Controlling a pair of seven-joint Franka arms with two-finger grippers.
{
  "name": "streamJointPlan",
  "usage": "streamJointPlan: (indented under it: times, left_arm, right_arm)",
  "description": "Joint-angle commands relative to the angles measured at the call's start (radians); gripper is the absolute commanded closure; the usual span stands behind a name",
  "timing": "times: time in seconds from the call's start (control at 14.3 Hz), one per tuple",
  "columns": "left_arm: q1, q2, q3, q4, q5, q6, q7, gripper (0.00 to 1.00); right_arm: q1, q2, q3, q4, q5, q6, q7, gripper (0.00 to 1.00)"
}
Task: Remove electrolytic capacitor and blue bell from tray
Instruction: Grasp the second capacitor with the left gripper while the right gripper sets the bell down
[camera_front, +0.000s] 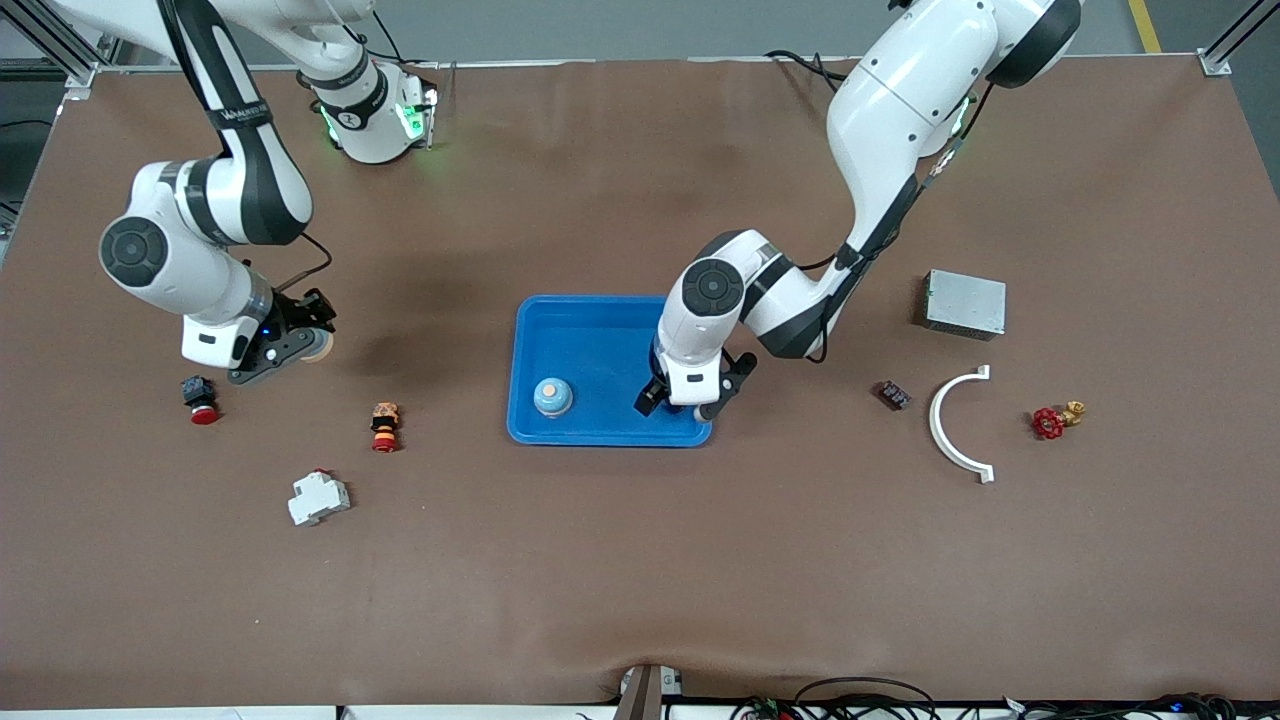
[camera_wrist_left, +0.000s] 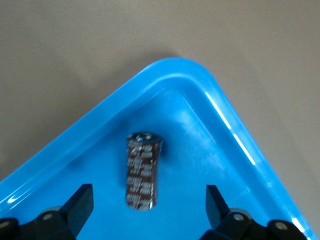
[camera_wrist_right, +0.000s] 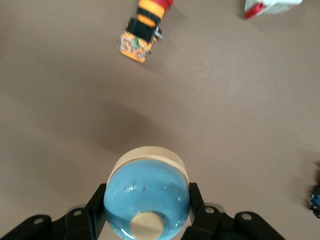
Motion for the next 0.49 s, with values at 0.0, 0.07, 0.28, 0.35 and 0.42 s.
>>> streamJointPlan:
  times: [0.0, 0.07, 0.28, 0.35, 0.42]
  left_arm:
    - [-0.033, 0.034, 0.037, 0.027, 0.032, 0.049, -0.036, 0.06]
    - [-0.034, 0.039, 0.042, 0.027, 0.031, 0.049, -0.039, 0.10]
    - [-0.034, 0.037, 0.042, 0.023, 0.032, 0.049, -0.053, 0.51]
    - [-0.034, 0.039, 0.042, 0.021, 0.034, 0.049, -0.079, 0.68]
    - [-0.036, 0.039, 0.042, 0.018, 0.036, 0.049, -0.085, 0.86]
  right_arm:
    - [-0.047, 0.039, 0.016, -0.008, -0.051, 0.053, -0.013, 0.80]
    - [-0.050, 0.061, 0.016, -0.008, -0.082, 0.083, -0.014, 0.80]
    - [-0.079, 0.119, 0.016, -0.007, -0.131, 0.146, -0.019, 0.80]
    - [-0.093, 0.144, 0.016, -0.005, -0.131, 0.177, -0.023, 0.80]
    - [-0.102, 0.170, 0.016, -0.004, -0.132, 0.209, -0.054, 0.80]
